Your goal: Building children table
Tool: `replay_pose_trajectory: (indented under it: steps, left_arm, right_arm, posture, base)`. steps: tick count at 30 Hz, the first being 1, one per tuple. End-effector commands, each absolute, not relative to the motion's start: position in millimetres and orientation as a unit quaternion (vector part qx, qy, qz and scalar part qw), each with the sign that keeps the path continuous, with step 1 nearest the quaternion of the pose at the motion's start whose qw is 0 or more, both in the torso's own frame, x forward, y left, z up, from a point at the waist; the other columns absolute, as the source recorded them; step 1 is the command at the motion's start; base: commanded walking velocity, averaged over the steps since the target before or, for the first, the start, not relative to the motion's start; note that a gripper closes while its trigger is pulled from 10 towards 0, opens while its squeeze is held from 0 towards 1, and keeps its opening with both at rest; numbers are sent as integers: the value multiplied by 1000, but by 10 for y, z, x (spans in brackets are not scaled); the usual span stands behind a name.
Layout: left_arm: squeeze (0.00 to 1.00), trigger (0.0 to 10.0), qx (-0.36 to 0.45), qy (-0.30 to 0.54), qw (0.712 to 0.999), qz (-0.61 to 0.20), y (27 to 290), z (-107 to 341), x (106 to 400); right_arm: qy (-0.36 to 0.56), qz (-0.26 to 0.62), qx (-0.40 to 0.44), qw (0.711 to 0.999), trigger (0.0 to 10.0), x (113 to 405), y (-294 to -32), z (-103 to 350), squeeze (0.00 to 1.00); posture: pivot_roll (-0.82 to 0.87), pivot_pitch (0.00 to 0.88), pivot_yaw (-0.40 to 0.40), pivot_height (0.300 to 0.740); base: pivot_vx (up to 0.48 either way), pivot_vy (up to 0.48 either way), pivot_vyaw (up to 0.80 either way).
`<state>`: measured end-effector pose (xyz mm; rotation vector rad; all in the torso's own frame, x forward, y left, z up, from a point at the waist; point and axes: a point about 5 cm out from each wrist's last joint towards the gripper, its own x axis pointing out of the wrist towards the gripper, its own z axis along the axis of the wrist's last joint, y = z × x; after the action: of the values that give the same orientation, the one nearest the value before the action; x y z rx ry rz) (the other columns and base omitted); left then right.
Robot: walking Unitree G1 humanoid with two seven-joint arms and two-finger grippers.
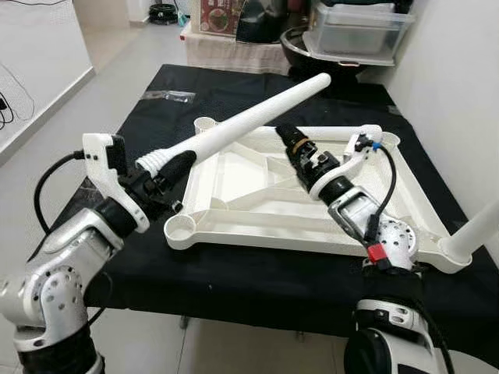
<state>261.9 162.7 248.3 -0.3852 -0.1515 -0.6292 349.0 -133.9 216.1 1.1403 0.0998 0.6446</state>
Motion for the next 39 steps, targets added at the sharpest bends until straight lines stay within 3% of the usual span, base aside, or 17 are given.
replay_pose_trajectory:
  steps: [1,9,20,30,39]
  left_arm:
    - [0,10000,-186,-85,921,-332,1529,2482,2563]
    - [0,10000,-185,-85,921,-333,1469,2438,2552]
    - [0,10000,-199,-72,899,-384,1194,2386,2497]
    - [0,10000,-210,-59,881,-420,955,2343,2403]
    - [0,10000,-213,-56,878,-424,915,2327,2371]
  right_arm:
    - [49,331,564,755,10000,3438,-1297,2180,0]
    - [34,371,589,717,10000,3375,-1293,2295,0]
    - [91,422,586,685,10000,3246,-1021,2199,0]
    - [99,423,580,689,10000,3348,-951,2280,0]
    - [95,412,585,692,10000,3414,-978,2318,0]
  posture:
    - [100,64,-120,740]
    - [99,70,-123,740]
    - [96,78,-121,740]
    - [90,97,-118,740]
    - [86,98,-121,740]
  base:
    - [0,0,0]
    - [0,0,0]
    - [0,0,0]
    - [0,0,0]
    - [0,0,0]
